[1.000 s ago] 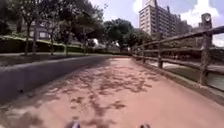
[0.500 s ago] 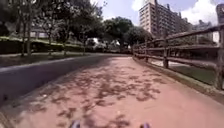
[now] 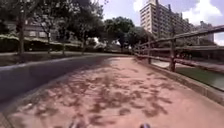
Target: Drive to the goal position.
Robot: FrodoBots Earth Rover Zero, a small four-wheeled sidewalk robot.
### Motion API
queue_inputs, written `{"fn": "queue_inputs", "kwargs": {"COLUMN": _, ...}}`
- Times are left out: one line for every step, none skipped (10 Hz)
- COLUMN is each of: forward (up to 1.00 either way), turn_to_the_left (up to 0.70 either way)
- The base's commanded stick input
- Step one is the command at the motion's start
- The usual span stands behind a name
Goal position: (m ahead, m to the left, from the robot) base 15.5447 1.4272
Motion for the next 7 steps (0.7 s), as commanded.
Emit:
{"fn": "queue_inputs", "kwargs": {"forward": 0.7, "turn_to_the_left": -0.02}}
{"fn": "queue_inputs", "kwargs": {"forward": 0.7, "turn_to_the_left": 0.0}}
{"fn": "queue_inputs", "kwargs": {"forward": 0.7, "turn_to_the_left": 0.0}}
{"fn": "queue_inputs", "kwargs": {"forward": 0.7, "turn_to_the_left": 0.0}}
{"fn": "queue_inputs", "kwargs": {"forward": 0.7, "turn_to_the_left": 0.0}}
{"fn": "queue_inputs", "kwargs": {"forward": 0.7, "turn_to_the_left": -0.05}}
{"fn": "queue_inputs", "kwargs": {"forward": 0.7, "turn_to_the_left": -0.17}}
